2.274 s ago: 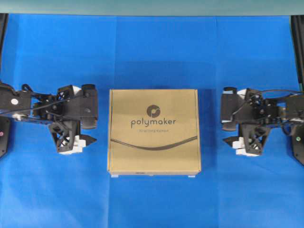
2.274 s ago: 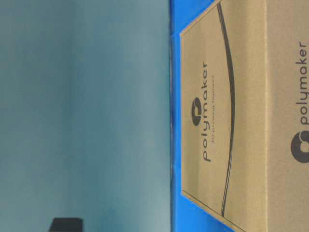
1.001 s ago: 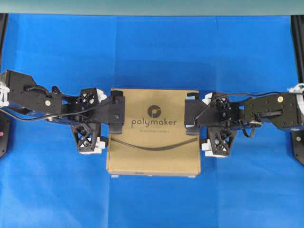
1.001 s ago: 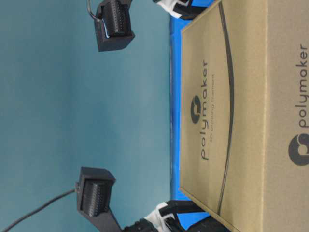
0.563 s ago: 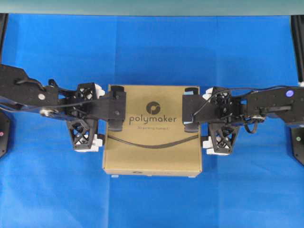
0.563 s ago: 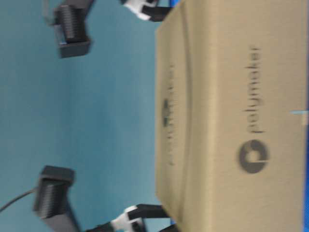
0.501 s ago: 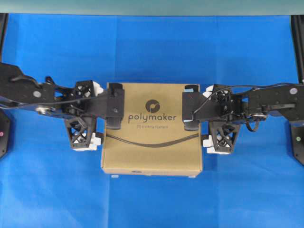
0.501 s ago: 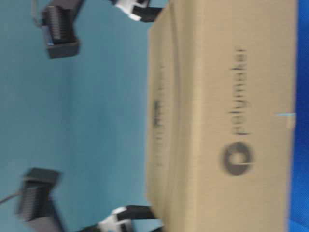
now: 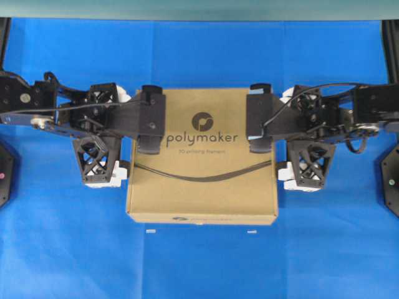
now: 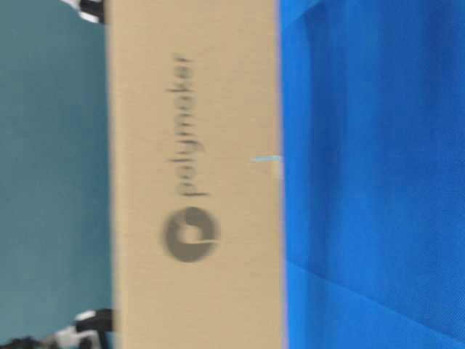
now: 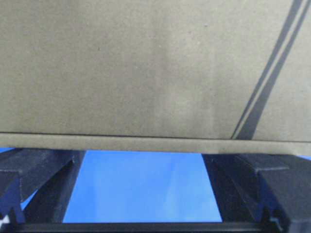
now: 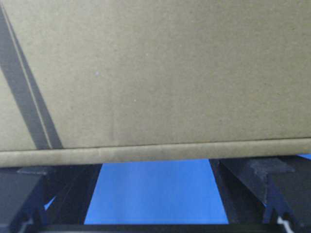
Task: Lift up the cardboard box by clamping it between your arms.
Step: 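Hold the box clamped between both grippers in the air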
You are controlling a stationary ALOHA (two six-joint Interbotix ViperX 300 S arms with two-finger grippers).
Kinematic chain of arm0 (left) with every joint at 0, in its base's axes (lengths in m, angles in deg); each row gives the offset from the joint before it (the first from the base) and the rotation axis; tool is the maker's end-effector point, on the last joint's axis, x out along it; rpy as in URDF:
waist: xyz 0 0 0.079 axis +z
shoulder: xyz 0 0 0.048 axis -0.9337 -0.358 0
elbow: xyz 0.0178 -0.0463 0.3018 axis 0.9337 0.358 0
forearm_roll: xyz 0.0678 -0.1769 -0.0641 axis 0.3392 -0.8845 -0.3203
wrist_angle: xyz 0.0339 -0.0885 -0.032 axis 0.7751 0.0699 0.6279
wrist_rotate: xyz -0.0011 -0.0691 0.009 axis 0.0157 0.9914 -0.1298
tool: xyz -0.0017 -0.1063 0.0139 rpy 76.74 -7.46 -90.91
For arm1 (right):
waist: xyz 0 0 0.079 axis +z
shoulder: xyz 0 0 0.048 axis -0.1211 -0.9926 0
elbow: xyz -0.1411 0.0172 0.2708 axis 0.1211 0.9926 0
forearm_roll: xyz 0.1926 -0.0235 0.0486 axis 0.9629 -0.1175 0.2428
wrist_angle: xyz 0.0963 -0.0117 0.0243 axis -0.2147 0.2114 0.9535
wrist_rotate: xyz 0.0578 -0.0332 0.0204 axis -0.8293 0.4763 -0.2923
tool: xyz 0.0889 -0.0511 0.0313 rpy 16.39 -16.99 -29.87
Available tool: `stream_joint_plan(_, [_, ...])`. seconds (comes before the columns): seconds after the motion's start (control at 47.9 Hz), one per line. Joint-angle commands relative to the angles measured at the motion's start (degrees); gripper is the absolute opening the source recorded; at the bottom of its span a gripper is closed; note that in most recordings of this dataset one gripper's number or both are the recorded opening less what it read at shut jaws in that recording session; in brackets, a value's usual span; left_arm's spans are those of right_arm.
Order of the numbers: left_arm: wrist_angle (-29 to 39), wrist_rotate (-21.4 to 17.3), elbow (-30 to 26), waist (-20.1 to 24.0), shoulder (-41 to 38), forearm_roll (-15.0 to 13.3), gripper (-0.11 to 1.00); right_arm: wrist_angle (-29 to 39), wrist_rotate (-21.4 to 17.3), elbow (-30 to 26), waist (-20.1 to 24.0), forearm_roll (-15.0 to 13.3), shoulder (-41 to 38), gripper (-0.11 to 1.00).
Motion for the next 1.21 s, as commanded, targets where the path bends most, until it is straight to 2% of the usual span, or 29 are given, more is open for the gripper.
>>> stream_joint_plan(0.0, [1.23,0.88,-6.68,0.26,0.70,-0.44,0.87,0.79,-0.88,-5.71,-0.62,0.44,1.67,0.98])
stream_joint_plan(0.584, [15.21,0.79,-23.03,0.35,-1.23,-0.18,0.87,13.62,-0.53,-16.26,-0.97,0.79,2.90,0.98])
stream_joint_plan(1.189, [16.52,0.70,-23.73,0.62,-1.93,-0.09,0.87,14.59,-0.35,-17.93,-1.32,0.79,2.72,0.98])
